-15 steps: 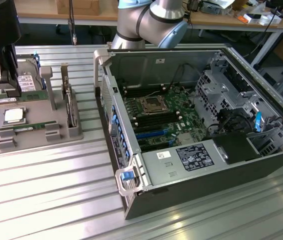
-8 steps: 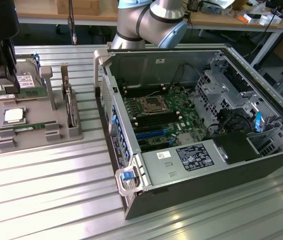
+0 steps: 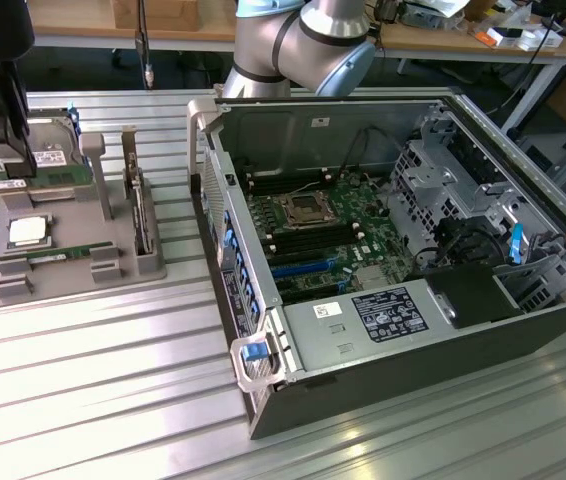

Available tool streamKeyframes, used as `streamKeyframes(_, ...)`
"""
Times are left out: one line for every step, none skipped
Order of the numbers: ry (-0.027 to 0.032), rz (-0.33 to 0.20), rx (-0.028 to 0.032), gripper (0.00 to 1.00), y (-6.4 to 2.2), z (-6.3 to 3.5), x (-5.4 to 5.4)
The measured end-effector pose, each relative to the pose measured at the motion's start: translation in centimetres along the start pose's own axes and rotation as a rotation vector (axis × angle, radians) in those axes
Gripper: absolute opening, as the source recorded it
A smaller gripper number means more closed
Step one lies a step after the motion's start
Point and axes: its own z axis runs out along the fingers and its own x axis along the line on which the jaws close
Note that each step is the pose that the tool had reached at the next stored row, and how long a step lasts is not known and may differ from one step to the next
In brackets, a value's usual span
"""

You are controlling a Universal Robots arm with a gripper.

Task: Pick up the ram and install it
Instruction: 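Pick up the ram and move it above insertion slot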

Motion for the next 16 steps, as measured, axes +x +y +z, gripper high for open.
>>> streamKeyframes(0.0, 0.0, 0.0, 0.12, 0.0, -0.07, 0.0)
streamKeyframes(0.0, 0.0, 0.0, 0.12, 0.01, -0.14, 0.0)
streamKeyframes(-0.0001, 0.0, 0.0001, 0.12, 0.01, -0.24, 0.0)
streamKeyframes(0.0, 0.0, 0.0, 0.12, 0.02, -0.37, 0.0)
streamKeyframes(0.0, 0.0, 0.0001, 0.12, 0.02, -0.48, 0.0)
streamKeyframes(0.0, 0.0, 0.0, 0.12, 0.03, -0.61, 0.0)
streamKeyframes(0.0, 0.0, 0.0, 0.12, 0.03, -0.72, 0.0)
streamKeyframes(0.0, 0.0, 0.0001, 0.12, 0.04, -0.81, 0.0)
streamKeyframes(0.0, 0.0, 0.0, 0.12, 0.04, -0.9, 0.0)
streamKeyframes(0.0, 0.0, 0.0001, 0.12, 0.05, -1.1, 0.0)
streamKeyframes(0.0, 0.0, 0.0001, 0.12, 0.05, -1.24, 0.0)
streamKeyframes(-0.0001, 0.0, 0.0001, 0.12, 0.06, -1.37, 0.0)
streamKeyframes(0.0, 0.0, 0.0001, 0.12, 0.07, -1.57, 0.0)
streamKeyframes(0.0, 0.0, 0.0001, 0.12, 0.07, -1.67, 0.0)
streamKeyframes(0.0, 0.0, 0.0001, 0.12, 0.07, -1.8, 0.0)
streamKeyframes(0.0, 0.0, 0.0, 0.12, 0.08, -1.99, 0.0)
